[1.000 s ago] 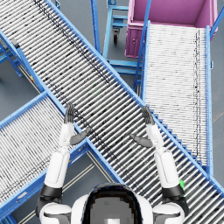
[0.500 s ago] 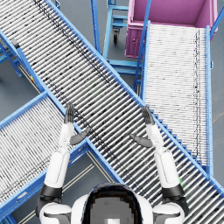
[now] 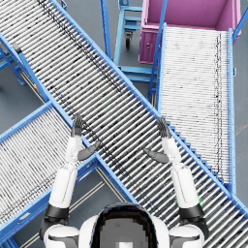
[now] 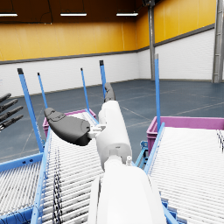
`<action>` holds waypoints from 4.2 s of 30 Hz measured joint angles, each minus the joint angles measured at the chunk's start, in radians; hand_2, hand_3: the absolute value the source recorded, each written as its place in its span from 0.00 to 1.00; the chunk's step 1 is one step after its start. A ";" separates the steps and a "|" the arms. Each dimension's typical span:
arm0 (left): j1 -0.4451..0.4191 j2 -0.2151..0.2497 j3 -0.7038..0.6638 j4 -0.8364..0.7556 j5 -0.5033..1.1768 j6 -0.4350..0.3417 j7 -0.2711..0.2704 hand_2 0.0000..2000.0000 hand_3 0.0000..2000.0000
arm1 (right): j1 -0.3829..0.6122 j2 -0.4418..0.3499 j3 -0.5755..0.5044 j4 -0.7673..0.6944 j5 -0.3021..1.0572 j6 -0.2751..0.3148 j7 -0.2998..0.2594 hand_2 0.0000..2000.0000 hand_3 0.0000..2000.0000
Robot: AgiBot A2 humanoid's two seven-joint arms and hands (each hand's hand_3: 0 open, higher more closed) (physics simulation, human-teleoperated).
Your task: Pick up the oil and place it on the left assembly line, put the cola on the right, and keep Sprite still
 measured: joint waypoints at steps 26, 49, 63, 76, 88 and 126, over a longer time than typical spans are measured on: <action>0.022 0.028 -0.021 -0.010 0.000 -0.082 -0.082 0.00 0.00 | 0.025 -0.029 -0.016 0.000 0.000 -0.081 0.082 0.00 0.00; 0.195 0.088 -0.312 -0.095 0.467 -0.101 -0.101 0.00 0.00 | 0.142 -0.098 -0.308 0.100 0.378 -0.100 0.101 0.00 0.00; 0.214 0.089 -0.392 -0.085 0.469 -0.101 -0.101 0.00 0.00 | 0.142 -0.104 -0.417 0.083 0.379 -0.100 0.101 0.00 0.00; 0.198 0.098 -0.390 -0.081 0.469 -0.101 -0.101 0.00 0.00 | 0.130 -0.112 -0.411 0.081 0.379 -0.100 0.101 0.00 0.00; 0.204 0.100 -0.368 -0.087 0.469 -0.101 -0.101 0.00 0.00 | 0.124 -0.120 -0.359 0.100 0.379 -0.100 0.101 0.00 0.00; 0.199 0.110 -0.394 -0.105 0.469 -0.101 -0.101 0.00 0.00 | 0.121 -0.137 -0.369 0.110 0.379 -0.100 0.101 0.00 0.00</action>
